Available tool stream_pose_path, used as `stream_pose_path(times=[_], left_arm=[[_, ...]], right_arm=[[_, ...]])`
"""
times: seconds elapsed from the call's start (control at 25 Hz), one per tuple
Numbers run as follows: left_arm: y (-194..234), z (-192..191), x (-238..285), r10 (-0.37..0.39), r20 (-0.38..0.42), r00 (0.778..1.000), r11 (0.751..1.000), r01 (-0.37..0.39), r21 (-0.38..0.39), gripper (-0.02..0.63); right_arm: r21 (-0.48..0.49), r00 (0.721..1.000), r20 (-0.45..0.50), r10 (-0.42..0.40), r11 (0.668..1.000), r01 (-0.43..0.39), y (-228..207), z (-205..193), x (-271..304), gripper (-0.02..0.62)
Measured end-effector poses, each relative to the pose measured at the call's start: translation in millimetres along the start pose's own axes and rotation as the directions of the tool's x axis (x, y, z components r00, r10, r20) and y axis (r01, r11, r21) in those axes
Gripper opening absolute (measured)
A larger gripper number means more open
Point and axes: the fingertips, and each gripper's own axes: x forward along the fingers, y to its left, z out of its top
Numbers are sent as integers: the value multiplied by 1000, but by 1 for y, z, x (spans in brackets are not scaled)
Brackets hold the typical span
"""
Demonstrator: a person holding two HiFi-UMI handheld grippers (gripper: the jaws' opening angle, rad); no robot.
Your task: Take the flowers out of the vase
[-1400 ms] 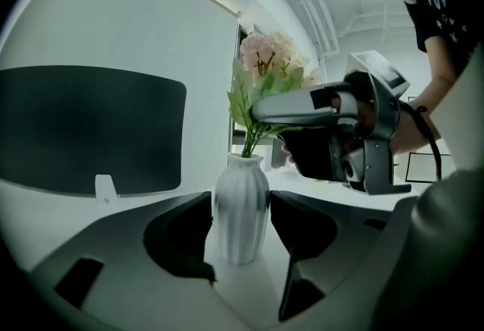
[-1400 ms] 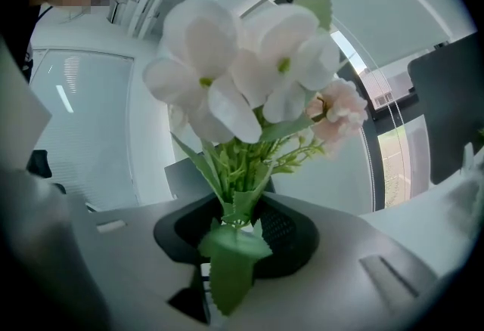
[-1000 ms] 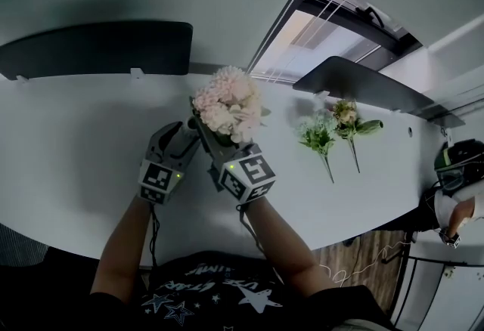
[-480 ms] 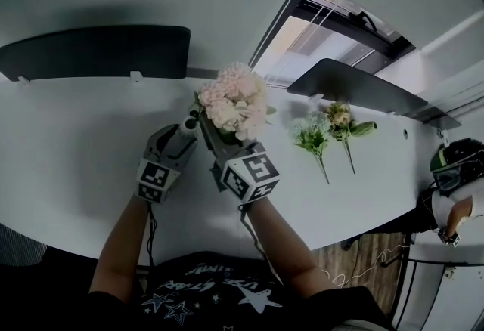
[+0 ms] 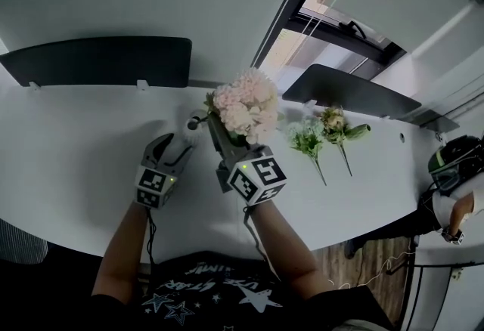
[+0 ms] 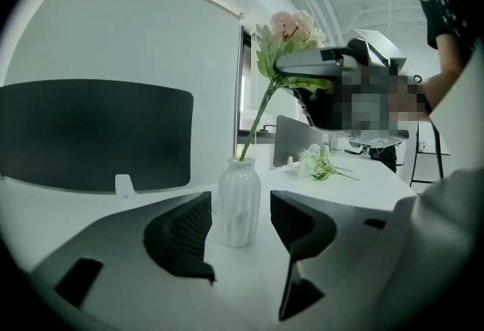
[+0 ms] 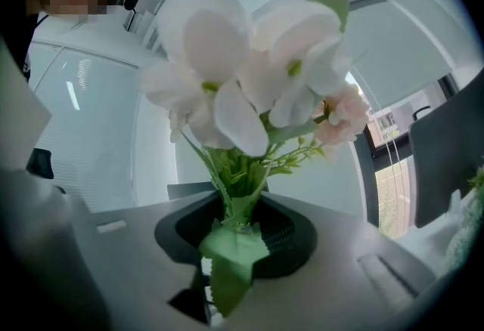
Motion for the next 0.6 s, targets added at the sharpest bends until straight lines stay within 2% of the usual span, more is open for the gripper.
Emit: stream_pose_path(times=[0.28, 0.6], left_arm=[[-13, 24, -33, 24, 46, 999, 999, -25, 32, 230], [-54, 37, -66, 49, 65, 997, 997, -53, 52, 230]], right_arm=[[-28, 1000, 7, 3, 1000, -3, 15, 11, -24, 101], [-25, 998, -44, 46, 999, -47, 31, 10, -62, 98]])
